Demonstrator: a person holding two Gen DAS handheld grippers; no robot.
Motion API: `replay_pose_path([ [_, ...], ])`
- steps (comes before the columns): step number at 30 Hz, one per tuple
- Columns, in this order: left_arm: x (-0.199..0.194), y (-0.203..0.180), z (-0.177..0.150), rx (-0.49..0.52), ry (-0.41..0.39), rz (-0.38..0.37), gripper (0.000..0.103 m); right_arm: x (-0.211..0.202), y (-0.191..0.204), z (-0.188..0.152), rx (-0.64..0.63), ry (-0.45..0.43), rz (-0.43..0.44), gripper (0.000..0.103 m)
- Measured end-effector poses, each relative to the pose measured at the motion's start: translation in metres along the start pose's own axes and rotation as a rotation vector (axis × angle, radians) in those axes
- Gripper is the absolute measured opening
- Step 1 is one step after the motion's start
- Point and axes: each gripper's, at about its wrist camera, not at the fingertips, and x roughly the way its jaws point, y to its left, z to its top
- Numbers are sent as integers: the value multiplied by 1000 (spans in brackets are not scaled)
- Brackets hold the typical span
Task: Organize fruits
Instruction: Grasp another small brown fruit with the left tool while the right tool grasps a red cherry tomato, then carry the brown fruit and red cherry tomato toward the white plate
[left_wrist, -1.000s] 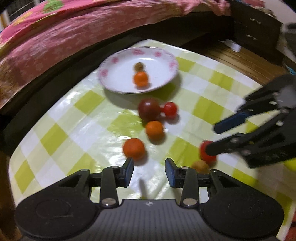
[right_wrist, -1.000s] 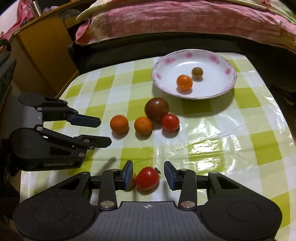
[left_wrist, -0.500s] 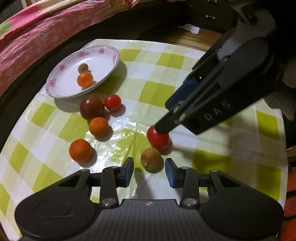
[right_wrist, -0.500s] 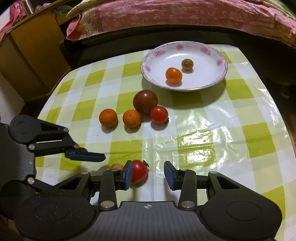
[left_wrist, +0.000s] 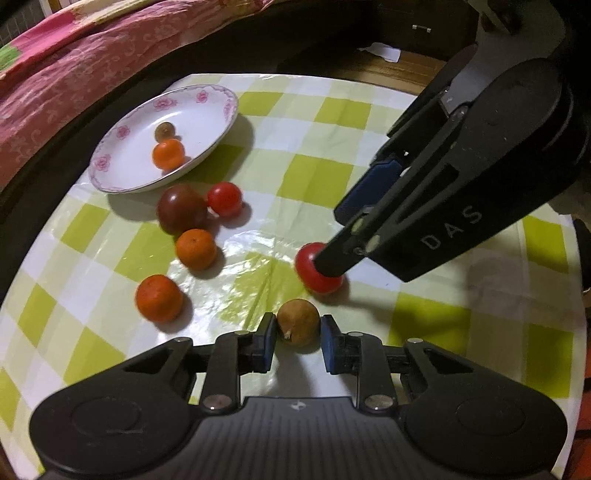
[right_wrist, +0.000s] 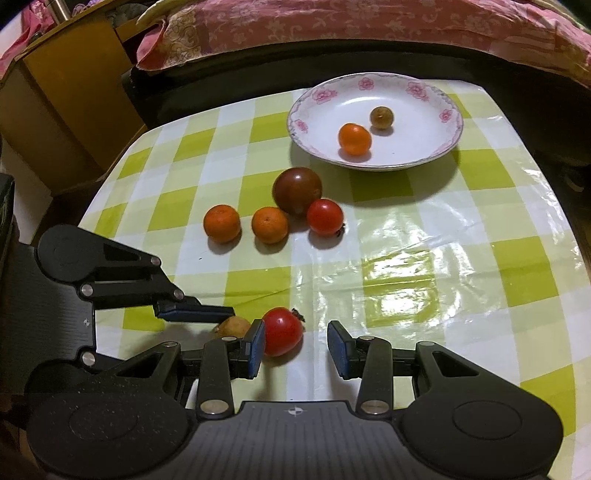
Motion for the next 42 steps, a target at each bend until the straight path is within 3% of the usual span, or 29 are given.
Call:
replay_pose_path([
  [16, -4, 21, -10, -54, 13, 41, 35, 30, 25, 6, -57, 36, -3, 35],
  [26, -2, 22, -10, -60, 16, 45, 35, 34, 36, 5, -118, 45, -35, 23],
  [42, -3, 19, -9, -51, 11, 59, 35, 32, 38, 5, -143, 36, -85, 22],
])
